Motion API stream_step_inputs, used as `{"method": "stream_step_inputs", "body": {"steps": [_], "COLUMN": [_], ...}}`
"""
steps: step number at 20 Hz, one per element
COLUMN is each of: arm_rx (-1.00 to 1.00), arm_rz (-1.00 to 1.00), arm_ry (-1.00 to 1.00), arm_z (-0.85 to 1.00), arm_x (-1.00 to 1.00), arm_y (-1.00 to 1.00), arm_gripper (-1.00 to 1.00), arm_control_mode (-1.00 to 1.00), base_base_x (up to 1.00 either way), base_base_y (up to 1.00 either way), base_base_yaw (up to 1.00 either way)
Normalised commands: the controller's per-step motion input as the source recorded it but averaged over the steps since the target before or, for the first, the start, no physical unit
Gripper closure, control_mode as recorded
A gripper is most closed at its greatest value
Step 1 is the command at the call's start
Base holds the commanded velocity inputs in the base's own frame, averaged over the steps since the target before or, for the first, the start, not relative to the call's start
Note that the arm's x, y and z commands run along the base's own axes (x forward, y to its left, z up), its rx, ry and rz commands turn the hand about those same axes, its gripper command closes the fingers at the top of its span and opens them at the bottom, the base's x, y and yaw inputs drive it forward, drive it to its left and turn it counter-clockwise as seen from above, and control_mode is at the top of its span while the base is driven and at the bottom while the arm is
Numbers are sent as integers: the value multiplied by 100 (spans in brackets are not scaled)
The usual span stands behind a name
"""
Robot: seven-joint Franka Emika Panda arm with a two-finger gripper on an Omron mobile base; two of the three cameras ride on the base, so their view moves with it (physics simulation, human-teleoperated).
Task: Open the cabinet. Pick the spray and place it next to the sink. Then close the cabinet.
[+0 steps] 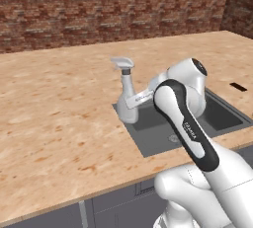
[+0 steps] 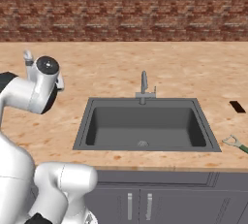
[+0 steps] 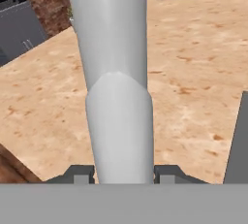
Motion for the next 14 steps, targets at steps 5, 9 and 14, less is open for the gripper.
{"method": "stream_step_inputs", "body": {"steps": [5,9,14], "arm_rx": [0,0,-1], "arm_rz": [5,4,0], "arm_ry": [-22,-9,10], "arm_z": [-5,-1,0], "arm_x": [3,13,36], "arm_y": [0,0,0], "arm_gripper": [100,100,100], "arm_control_mode": [-100,-100,-100], "base_base_x": [0,0,0], "base_base_y": [0,0,0], "base_base_yaw": [0,0,0]}}
